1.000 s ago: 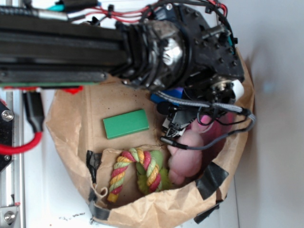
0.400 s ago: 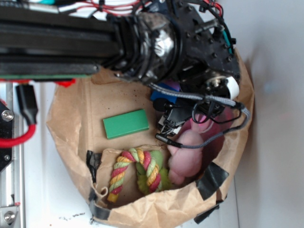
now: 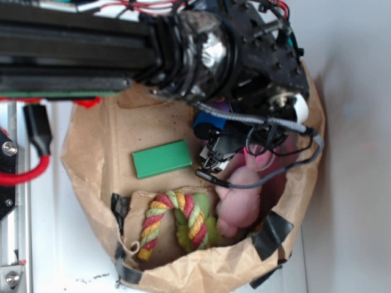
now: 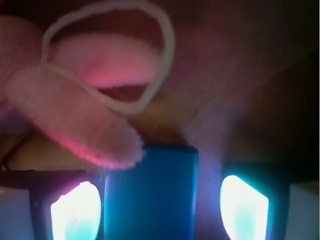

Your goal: Grab the blue block.

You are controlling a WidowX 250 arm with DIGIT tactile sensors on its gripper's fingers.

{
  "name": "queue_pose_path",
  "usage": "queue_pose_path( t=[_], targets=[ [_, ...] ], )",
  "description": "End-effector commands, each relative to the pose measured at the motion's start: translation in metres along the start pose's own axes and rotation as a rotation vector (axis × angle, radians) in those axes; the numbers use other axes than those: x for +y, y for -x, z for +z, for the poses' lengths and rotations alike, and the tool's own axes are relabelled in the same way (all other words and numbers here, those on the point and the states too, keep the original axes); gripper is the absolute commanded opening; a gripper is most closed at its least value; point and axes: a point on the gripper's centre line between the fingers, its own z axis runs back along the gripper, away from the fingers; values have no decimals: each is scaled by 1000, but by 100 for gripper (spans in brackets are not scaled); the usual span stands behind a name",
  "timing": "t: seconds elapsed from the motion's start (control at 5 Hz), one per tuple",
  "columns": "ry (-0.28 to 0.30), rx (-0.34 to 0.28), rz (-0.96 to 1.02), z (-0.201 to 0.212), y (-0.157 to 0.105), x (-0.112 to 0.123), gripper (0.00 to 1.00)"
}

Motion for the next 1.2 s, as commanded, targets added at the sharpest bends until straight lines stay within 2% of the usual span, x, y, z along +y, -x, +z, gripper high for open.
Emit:
queue_pose_path(
  t=[0.0, 0.4, 0.6, 1.0],
  targets=[
    [-34, -2, 43, 19, 11, 13, 100],
    [-38, 11, 25, 12, 13, 7, 100],
    [-37, 10, 12, 14, 36, -20, 100],
    [-44, 20, 8, 4, 23, -14, 100]
  ],
)
